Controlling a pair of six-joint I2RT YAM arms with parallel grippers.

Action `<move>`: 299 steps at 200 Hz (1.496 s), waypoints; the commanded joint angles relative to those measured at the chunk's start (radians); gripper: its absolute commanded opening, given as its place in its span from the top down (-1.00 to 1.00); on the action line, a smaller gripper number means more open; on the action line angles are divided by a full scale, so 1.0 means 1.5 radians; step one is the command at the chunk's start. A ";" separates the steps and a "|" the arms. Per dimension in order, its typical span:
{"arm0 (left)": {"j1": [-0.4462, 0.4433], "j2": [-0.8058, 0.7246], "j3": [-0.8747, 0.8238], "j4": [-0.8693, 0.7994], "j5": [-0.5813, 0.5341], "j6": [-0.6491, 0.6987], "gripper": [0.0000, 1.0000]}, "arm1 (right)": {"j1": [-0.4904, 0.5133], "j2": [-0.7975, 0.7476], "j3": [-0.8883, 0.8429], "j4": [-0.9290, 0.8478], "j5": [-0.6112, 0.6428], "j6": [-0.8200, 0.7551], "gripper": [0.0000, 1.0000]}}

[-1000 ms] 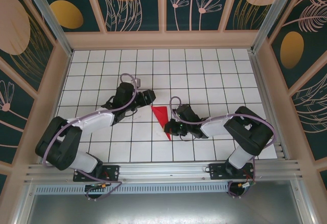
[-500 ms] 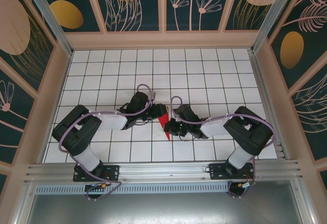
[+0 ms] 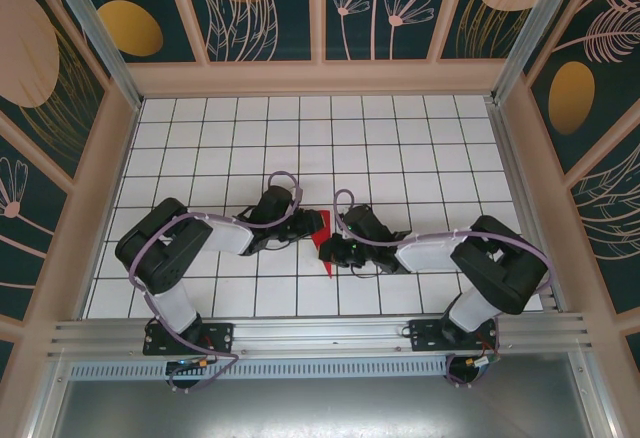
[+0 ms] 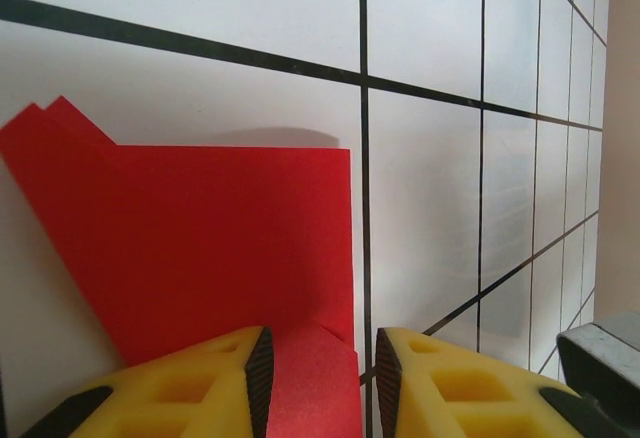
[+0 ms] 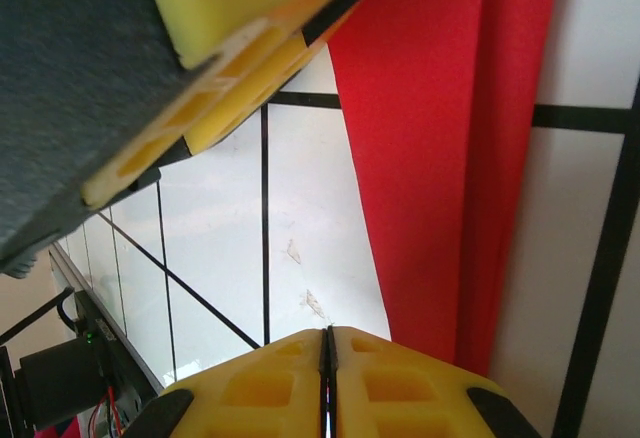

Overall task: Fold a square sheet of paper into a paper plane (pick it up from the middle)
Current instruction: Fold the wing for the fifth time at the center of the table.

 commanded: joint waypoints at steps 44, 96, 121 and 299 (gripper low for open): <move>-0.001 0.009 -0.020 -0.048 -0.046 -0.009 0.29 | 0.022 0.043 -0.006 -0.013 -0.023 -0.014 0.75; -0.001 0.008 -0.014 -0.063 -0.066 -0.026 0.31 | 0.063 0.035 -0.088 0.005 -0.007 0.018 0.76; -0.001 0.011 -0.010 -0.051 -0.055 -0.034 0.32 | 0.074 -0.006 -0.124 0.020 -0.005 0.031 0.74; -0.029 -0.123 -0.016 -0.004 0.059 0.006 0.20 | 0.023 0.014 -0.037 -0.050 0.016 -0.073 0.81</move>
